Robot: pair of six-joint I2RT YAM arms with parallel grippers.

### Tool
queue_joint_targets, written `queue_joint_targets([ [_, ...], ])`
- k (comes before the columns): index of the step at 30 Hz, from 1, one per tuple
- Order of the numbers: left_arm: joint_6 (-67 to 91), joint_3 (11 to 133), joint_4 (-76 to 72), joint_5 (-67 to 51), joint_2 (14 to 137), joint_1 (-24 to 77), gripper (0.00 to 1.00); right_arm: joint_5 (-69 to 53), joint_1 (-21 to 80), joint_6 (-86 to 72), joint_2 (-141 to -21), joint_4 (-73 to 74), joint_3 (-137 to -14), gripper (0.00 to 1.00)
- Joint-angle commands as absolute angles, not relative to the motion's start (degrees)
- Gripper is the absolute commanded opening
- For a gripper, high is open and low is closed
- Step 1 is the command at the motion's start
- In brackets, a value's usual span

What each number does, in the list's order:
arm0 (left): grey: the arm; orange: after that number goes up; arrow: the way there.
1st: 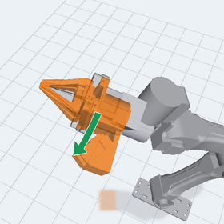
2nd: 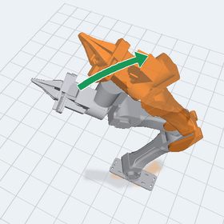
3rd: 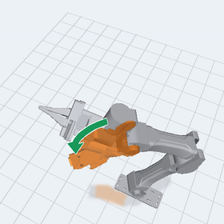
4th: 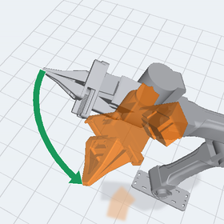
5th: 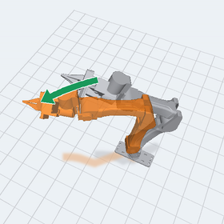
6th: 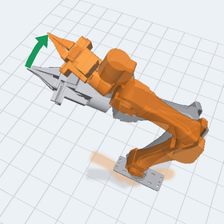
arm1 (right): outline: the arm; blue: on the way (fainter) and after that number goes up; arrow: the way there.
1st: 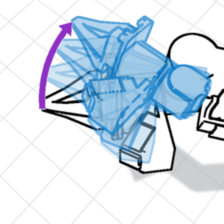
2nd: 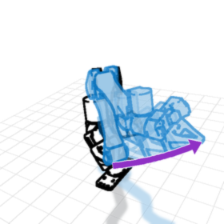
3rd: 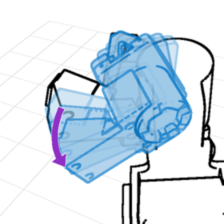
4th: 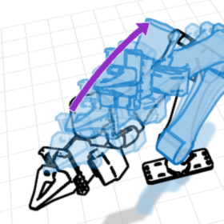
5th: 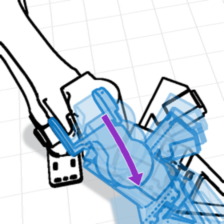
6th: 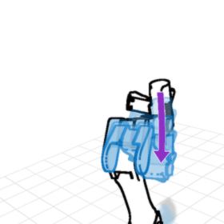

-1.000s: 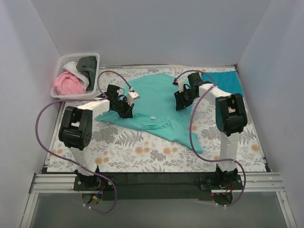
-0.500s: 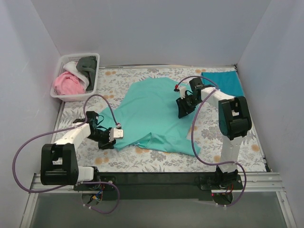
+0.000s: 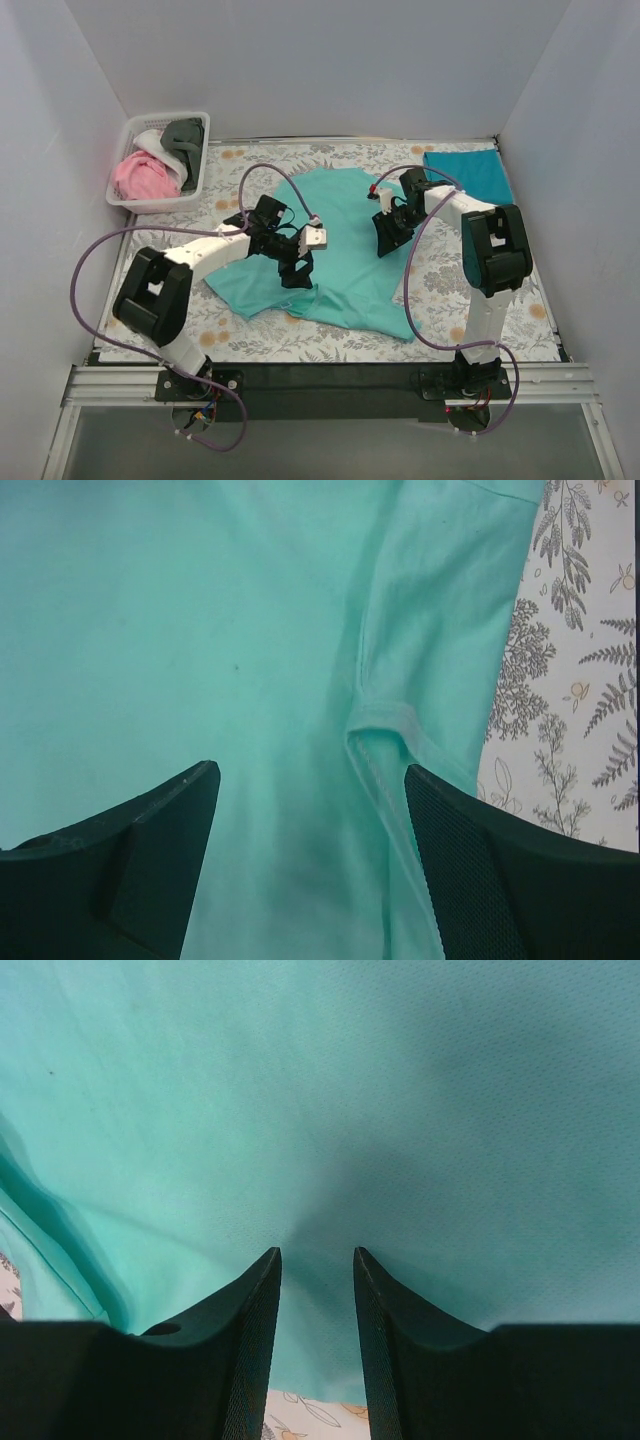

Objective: Fold and stack the t-shirts
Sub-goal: Flatten the tshirt out

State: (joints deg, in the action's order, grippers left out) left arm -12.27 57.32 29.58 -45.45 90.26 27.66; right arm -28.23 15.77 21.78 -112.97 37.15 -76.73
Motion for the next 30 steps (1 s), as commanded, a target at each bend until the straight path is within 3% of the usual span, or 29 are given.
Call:
queue_joint_targets([
  [1, -3.3, 60.5, 24.8, -45.5, 94.6, 30.4, 0.7, -26.7, 15.9, 21.9, -114.4, 40.3, -77.8, 0.36],
  [5, -3.0, 60.2, 25.7, -44.2, 96.8, 35.3, 0.65, -25.6, 15.8, 21.8, -115.0, 40.4, -78.6, 0.36],
  [8, -5.9, 59.9, 31.7, -46.0, 96.5, 36.9, 0.34, -24.7, 15.8, 22.1, -115.0, 40.8, -78.6, 0.36],
  [9, -9.0, 59.6, 34.0, -46.6, 96.1, 37.1, 0.17, -24.1, 15.7, 22.4, -114.8, 41.0, -78.5, 0.35],
  [12, -20.1, 57.3, 45.4, -45.8, 91.2, 37.2, 0.0, -22.5, 15.7, 23.4, -113.6, 41.7, -77.5, 0.33],
  [15, -28.7, 52.4, 56.1, -42.7, 82.8, 37.2, 0.0, -21.3, 15.8, 24.5, -112.1, 43.0, -76.3, 0.32],
  [17, -32.9, 49.5, 60.6, -40.4, 76.8, 37.2, 0.16, -21.2, 15.8, 25.4, -111.1, 44.7, -75.7, 0.3],
  [21, -34.4, 46.9, 63.7, -36.5, 69.2, 37.1, 0.33, -21.5, 16.0, 27.4, -108.6, 47.9, -73.6, 0.27],
  [24, -27.2, 46.0, 61.0, -36.8, 65.2, 35.0, 0.34, -24.6, 17.0, 31.8, -106.2, 52.7, -72.7, 0.29],
  [28, -17.2, 48.2, 54.7, -44.0, 66.5, 17.4, 0.33, -26.3, 15.8, 34.2, -101.5, 54.1, -74.3, 0.3],
  [30, -6.8, 49.1, 50.4, -42.4, 69.0, 13.1, 0.33, -26.5, 14.5, 33.3, -101.7, 54.1, -79.0, 0.3],
])
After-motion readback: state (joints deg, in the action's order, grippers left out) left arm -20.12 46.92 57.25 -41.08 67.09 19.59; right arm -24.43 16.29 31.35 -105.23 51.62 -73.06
